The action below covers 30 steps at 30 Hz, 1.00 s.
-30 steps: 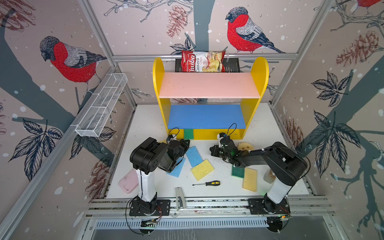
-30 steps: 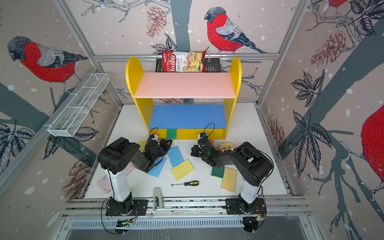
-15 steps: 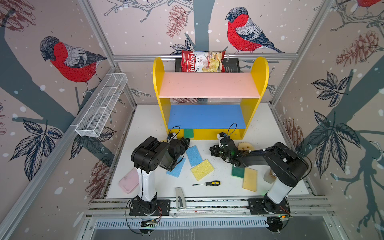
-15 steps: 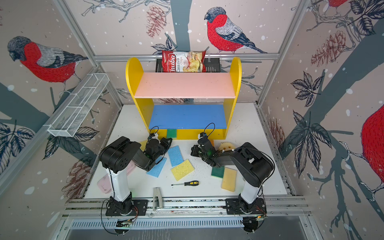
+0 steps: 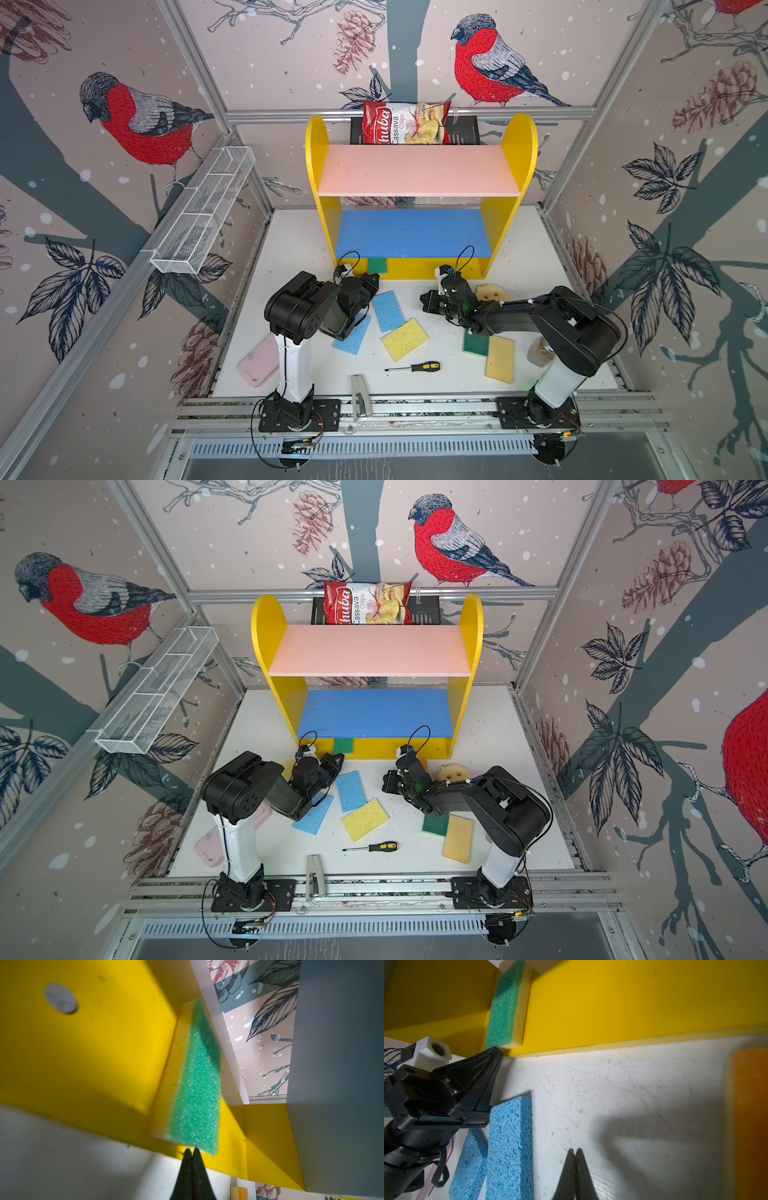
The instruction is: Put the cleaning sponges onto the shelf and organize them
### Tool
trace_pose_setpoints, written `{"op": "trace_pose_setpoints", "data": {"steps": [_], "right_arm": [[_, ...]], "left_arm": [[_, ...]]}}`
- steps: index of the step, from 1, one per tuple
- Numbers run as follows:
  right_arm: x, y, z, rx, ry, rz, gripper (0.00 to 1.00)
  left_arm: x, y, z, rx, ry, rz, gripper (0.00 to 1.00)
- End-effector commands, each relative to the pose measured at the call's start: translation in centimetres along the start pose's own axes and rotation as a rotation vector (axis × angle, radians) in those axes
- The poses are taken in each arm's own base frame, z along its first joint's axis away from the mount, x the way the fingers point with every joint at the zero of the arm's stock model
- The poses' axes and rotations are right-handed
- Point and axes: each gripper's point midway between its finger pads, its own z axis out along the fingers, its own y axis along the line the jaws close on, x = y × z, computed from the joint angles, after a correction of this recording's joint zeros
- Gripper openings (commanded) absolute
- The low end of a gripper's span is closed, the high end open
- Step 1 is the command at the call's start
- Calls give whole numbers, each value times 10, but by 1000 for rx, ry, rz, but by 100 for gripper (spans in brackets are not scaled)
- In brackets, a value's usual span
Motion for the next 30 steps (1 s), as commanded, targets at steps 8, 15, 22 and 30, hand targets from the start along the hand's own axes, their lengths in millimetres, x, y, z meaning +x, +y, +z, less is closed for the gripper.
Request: {"op": "trace_pose_setpoints", "data": {"steps": [8,15,22,30], "right_arm": [[-5,21,-10,-1,-45,-106,1],[-7,29,-26,76,-78,-204,3],[-9,17,-44,159,-109,-228,13],[-14,-22,-61,306,-129,-224,11]], "left_arm": [[6,-21,-17,68,28,-2,0],[2,-43,-41,57,45,77,0],[-11,-32,-78,-155,26,149,0],[-37,-31,-122,-268,-83,265,16]]}}
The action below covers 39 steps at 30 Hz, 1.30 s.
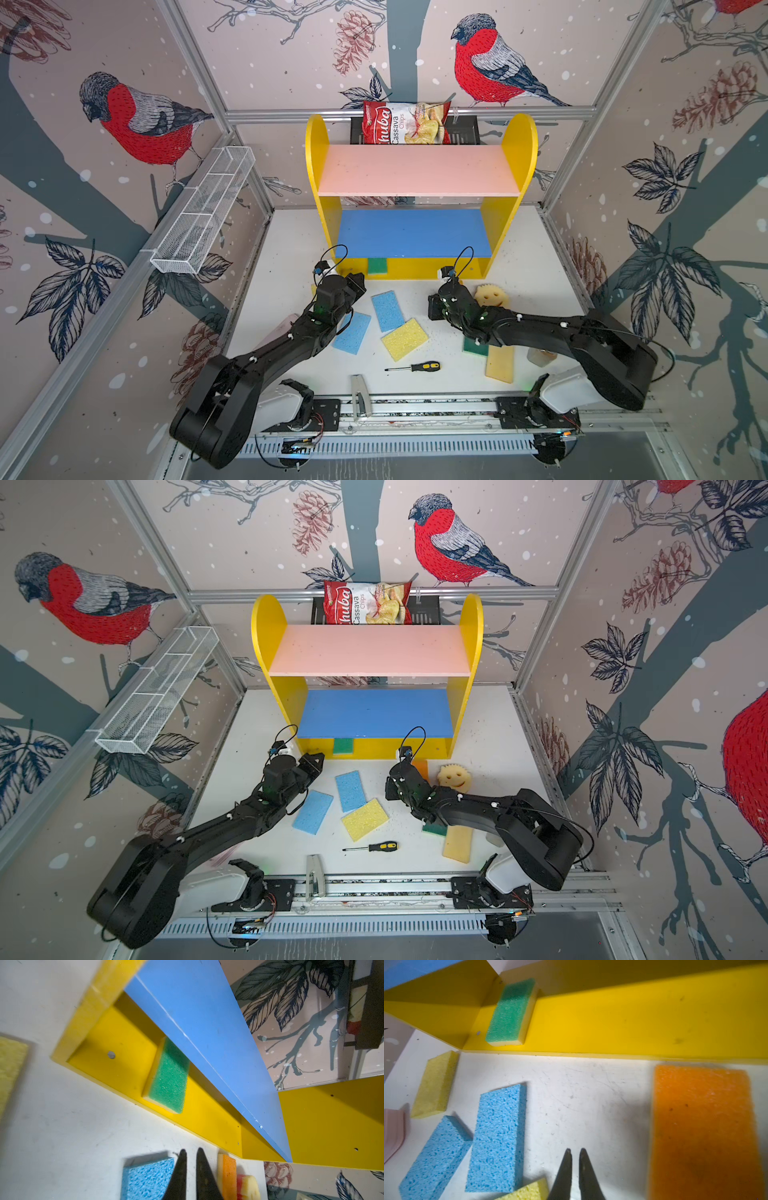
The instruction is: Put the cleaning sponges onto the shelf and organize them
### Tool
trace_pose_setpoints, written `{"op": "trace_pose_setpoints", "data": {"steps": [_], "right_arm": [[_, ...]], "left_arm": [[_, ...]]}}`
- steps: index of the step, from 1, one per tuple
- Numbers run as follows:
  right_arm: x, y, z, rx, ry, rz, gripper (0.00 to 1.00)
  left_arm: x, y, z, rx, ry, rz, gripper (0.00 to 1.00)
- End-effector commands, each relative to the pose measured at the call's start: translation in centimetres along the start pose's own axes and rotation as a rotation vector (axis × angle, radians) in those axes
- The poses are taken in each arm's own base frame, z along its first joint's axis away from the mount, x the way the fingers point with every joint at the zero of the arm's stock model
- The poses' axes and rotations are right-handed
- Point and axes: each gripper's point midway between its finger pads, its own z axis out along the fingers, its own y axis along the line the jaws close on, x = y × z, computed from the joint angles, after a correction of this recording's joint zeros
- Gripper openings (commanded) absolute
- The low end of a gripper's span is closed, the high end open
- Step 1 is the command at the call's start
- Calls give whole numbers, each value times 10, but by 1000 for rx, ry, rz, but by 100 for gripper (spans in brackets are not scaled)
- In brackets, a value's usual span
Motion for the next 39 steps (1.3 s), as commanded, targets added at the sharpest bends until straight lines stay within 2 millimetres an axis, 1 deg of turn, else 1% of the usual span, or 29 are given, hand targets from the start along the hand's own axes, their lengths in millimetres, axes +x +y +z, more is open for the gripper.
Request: {"op": "trace_pose_setpoints", "data": {"steps": [1,3,5,7,10,11,13,19,22,27,30,33,35,38,39], "right_arm": [[-2,-30,-6,104,-15,5,11],[-5,-48,-10,137,-23,46,12],[-8,-65,-15,142,-30,99,12],[-11,-80,-19,145,-39,150,13],[-14,-101,-21,157,-37,213,19],[-15,-106,-20,164,-30,226,20],[-15,-111,-17,170,-16,229,23],[-9,-107,-3,156,28,225,22],[-7,-108,3,161,43,226,24],[3,-107,17,164,95,229,27],[11,-92,27,127,137,200,27],[16,-71,33,87,154,159,23],[19,-57,34,61,158,144,22],[23,-38,36,25,162,129,23],[24,-34,37,17,163,127,24]], "left_arm": [[1,31,-13,-146,-6,92,19],[-2,24,-21,-146,-32,139,24],[-3,9,-28,-142,-69,215,30],[-3,-8,-30,-129,-86,274,36],[5,-21,-22,-106,-55,311,47],[8,-23,-19,-97,-41,311,49],[19,-27,-9,-70,0,313,50],[48,-47,4,-15,65,348,50],[58,-49,7,-14,89,362,50],[65,-46,10,-12,108,350,51],[68,-47,13,-7,119,349,51],[75,-46,19,-6,143,348,52],[81,-45,25,-10,167,350,52],[90,-43,33,-14,204,351,52],[94,-42,36,-16,217,351,51]]}}
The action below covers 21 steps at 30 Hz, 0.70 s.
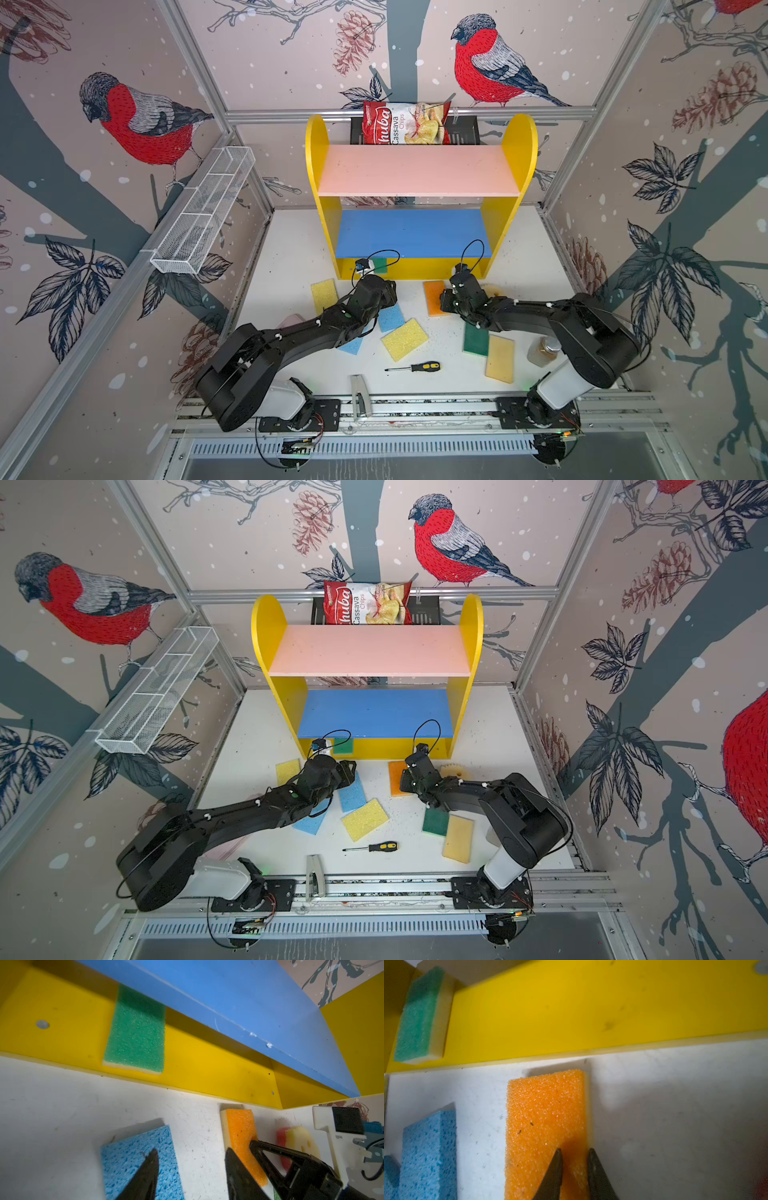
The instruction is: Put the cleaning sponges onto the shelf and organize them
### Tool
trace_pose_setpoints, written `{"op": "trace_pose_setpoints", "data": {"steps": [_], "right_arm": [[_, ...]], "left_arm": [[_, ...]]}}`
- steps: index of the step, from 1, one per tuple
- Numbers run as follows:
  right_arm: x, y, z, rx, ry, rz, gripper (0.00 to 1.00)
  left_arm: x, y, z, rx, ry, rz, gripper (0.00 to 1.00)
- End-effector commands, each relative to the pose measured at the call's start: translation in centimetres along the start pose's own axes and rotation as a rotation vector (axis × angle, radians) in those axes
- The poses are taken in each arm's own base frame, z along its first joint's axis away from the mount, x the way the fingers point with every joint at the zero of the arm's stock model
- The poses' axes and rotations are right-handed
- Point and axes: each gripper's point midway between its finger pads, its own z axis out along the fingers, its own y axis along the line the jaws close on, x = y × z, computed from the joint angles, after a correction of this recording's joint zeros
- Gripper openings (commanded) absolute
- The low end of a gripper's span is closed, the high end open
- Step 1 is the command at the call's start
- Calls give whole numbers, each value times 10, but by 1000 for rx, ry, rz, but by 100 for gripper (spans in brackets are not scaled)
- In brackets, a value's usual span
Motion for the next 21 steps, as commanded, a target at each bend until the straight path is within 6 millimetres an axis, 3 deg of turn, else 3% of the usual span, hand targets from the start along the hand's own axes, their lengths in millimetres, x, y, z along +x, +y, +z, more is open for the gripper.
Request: {"op": "trace_pose_setpoints", "data": {"steps": [1,7,14,21], "right_arm": [[11,12,2,-26,39,4,26],[4,18,-10,-65,15,25,45],[14,25,-24,-125,15,11,45],[33,19,-6,-68,68,24,44]], "left_arm": [[2,-13,7,45,22,-4,51],[4,-17,14,49,44,5,51],[1,-17,14,44,34,-1,52],[-19,-7,7,-10,-41,-18,52]]}}
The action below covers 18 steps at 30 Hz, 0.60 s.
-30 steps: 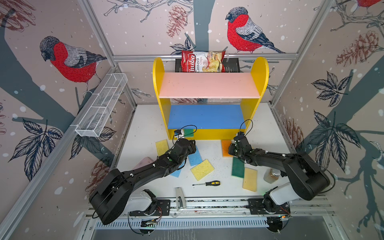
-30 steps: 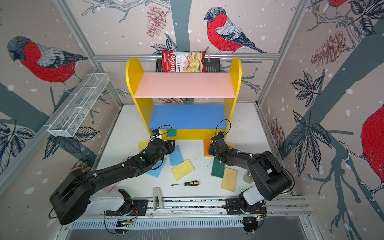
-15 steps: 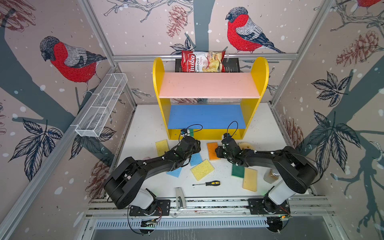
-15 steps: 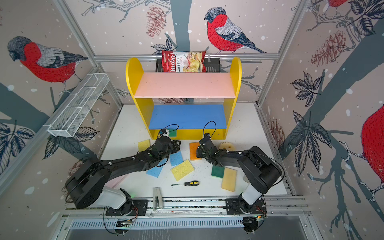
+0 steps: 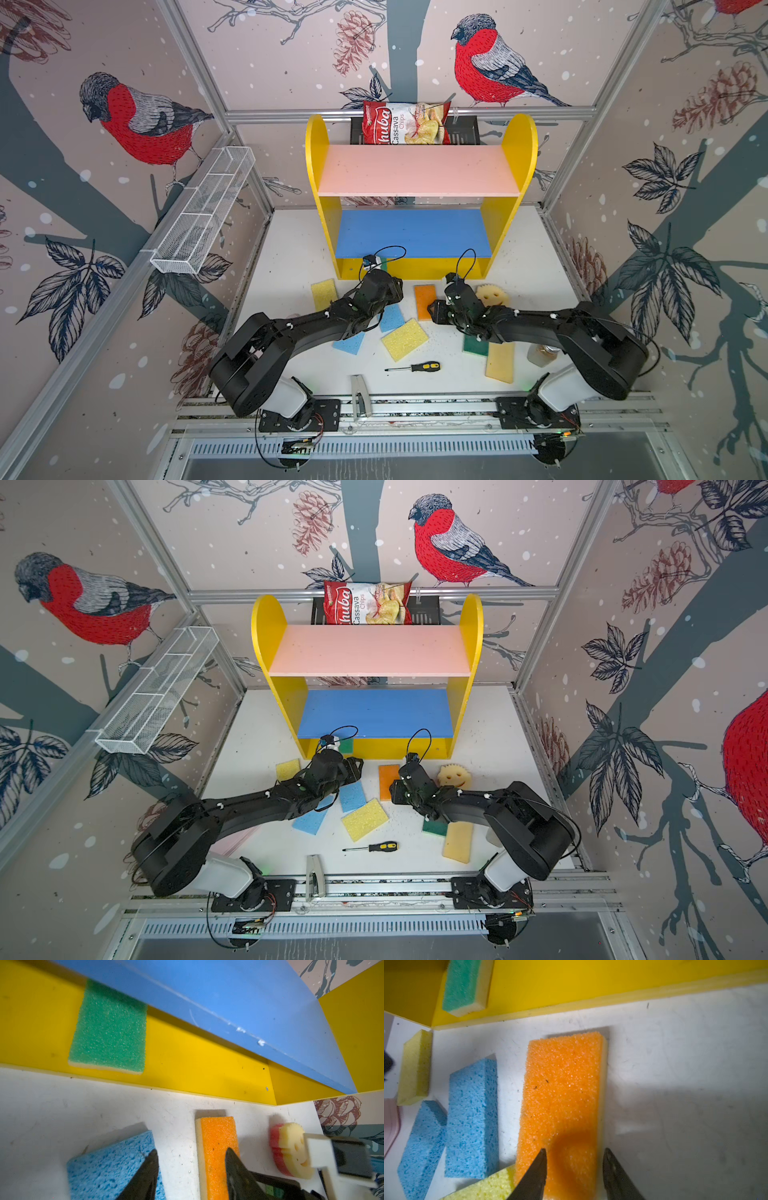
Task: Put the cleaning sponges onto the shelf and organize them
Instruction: 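Grasp the orange yellow-backed sponge with the right gripper and lift it on edge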
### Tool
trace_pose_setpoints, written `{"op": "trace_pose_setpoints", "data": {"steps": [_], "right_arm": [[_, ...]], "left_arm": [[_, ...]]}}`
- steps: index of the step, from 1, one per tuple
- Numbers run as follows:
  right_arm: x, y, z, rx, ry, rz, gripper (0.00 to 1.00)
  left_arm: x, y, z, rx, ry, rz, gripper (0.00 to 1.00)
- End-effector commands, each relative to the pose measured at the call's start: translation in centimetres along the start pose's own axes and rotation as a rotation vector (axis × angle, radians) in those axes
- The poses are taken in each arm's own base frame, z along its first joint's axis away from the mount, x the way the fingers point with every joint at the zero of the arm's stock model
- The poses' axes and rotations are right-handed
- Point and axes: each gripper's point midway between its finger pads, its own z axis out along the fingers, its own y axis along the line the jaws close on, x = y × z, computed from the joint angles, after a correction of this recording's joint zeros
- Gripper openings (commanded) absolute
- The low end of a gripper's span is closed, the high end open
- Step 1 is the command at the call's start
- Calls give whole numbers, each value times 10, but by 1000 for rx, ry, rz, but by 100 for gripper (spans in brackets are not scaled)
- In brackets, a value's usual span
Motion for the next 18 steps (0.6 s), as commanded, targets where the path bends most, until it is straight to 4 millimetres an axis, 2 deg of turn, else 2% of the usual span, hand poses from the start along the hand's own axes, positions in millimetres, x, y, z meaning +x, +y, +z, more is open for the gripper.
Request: {"op": "trace_pose_setpoints", "data": {"steps": [1,3,7,9,13,18], "right_arm": [[3,-4,7,21,17,36,44],[2,0,8,10,16,35,39],[-7,5,11,1,-9,24,9],[-13,10,11,-10,-25,11,3],[-33,17,11,-8,-87,-19,0],[-56,30,6,-31,-167,-52,0]], "left_arm": [[-14,10,-4,-37,-59,-16,52],[-17,15,-6,-43,-62,-35,52],[-11,18,-7,-29,-36,-53,52],[-6,16,-4,-13,-14,-50,52],[1,20,0,-21,11,-54,51],[-1,18,0,-13,4,-51,52]]}}
